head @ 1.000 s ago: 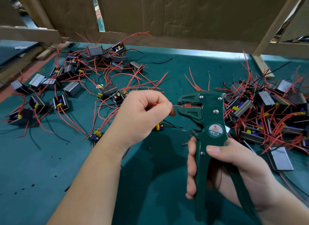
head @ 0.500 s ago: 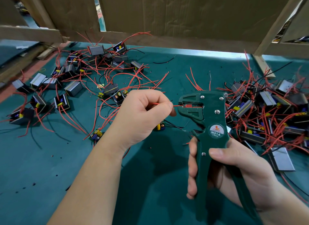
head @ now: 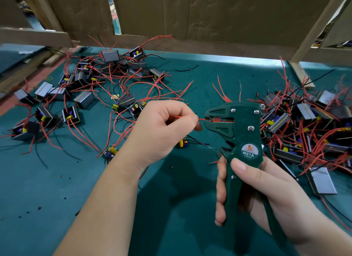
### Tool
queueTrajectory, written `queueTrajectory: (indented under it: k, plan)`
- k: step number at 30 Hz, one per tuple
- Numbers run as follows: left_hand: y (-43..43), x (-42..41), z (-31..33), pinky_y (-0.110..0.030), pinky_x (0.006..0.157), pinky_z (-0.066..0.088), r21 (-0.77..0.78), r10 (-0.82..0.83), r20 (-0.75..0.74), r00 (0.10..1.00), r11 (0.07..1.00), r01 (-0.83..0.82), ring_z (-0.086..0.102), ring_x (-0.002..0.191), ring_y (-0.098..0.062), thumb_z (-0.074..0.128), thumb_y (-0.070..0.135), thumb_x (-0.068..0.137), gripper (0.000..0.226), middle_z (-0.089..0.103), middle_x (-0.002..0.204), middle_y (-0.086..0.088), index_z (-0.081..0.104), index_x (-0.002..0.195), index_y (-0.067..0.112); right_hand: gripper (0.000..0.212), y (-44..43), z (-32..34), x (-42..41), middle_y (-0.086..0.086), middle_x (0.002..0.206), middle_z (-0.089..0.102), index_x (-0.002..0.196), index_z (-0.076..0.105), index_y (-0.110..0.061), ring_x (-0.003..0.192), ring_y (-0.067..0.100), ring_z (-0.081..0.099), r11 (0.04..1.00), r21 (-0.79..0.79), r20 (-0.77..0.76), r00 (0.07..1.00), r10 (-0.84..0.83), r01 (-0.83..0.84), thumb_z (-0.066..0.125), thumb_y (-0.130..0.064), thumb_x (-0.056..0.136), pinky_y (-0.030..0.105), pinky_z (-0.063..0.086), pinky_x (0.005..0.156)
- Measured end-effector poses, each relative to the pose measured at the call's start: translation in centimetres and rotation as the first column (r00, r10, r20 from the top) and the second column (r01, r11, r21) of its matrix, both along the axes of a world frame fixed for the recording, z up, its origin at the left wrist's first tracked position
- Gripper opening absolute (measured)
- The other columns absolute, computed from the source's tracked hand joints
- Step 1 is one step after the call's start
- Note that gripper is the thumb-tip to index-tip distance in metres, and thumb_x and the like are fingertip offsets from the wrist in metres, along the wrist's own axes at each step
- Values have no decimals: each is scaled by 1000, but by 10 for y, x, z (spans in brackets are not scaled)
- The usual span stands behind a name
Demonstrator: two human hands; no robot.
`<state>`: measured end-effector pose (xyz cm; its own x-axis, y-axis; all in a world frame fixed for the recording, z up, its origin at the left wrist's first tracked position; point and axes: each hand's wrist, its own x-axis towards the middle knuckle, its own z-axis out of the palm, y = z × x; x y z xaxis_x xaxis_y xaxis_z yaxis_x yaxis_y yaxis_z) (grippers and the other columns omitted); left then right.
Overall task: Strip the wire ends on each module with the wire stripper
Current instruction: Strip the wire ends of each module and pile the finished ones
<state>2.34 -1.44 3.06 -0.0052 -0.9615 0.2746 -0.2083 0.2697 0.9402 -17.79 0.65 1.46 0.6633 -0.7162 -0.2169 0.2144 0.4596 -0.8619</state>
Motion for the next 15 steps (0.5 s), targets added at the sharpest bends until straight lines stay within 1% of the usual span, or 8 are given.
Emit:
queueTrajectory:
  k: [2,4,6,8,10,11,13,15]
  plan:
    - [-1,0,-1,-16,41,28,22,-22,-43,999,1000,23,32,40,-10,59,28,76,21,35,43,3,66,58,22,49,2,0,2,21,65,56,78,62,-7,49,35,57,999,16,-1,999,-37,38,83,-48,64,44,49,53]
    - [-4,-1,-4,-15,41,30,92,-33,-107,994,995,43,34,40,-12,50,24,84,30,29,43,4,66,60,17,55,2,1,3,17,58,51,71,58,-9,39,29,51,994,28,-24,994,-110,110,84,-55,57,36,47,45]
    - [-7,-2,-8,-14,42,32,186,-45,-98,994,981,63,38,41,-14,43,22,88,32,26,44,7,64,64,13,59,-2,0,4,14,56,48,68,58,-11,36,26,47,983,62,-20,985,-170,171,85,-59,47,33,45,42]
    - [-9,-4,-12,-15,44,34,233,-58,-62,996,970,71,41,43,-13,43,19,93,33,29,44,12,61,67,12,58,-8,-1,5,17,62,54,74,64,-10,46,31,55,972,88,63,972,-225,220,86,-55,45,41,50,46]
    - [-10,-5,-13,-15,47,36,228,-36,-38,999,973,44,43,45,-12,42,22,91,32,32,46,12,61,67,13,56,-13,-3,2,20,73,60,82,66,-8,60,36,62,956,93,158,943,-292,280,85,-47,48,50,55,58]
    - [-10,-5,-13,-17,49,37,222,-6,-43,999,975,16,45,46,-11,42,24,91,32,35,47,11,60,67,15,55,-14,-3,1,21,77,61,85,66,-7,65,38,63,947,93,175,931,-319,307,84,-44,48,52,56,62]
    - [-10,-6,-13,-24,57,40,240,67,-129,989,970,-35,48,49,-12,43,23,99,33,40,50,10,58,71,15,57,-14,-3,0,24,88,63,88,67,-5,69,40,64,944,89,197,923,-330,319,85,-40,47,53,56,65]
    - [-11,-9,-12,-32,65,43,296,105,-340,935,955,1,49,51,-14,36,25,103,34,37,50,9,52,75,14,59,-12,-4,1,28,105,64,91,70,-4,69,41,65,965,74,195,945,-263,253,87,-39,46,55,55,67]
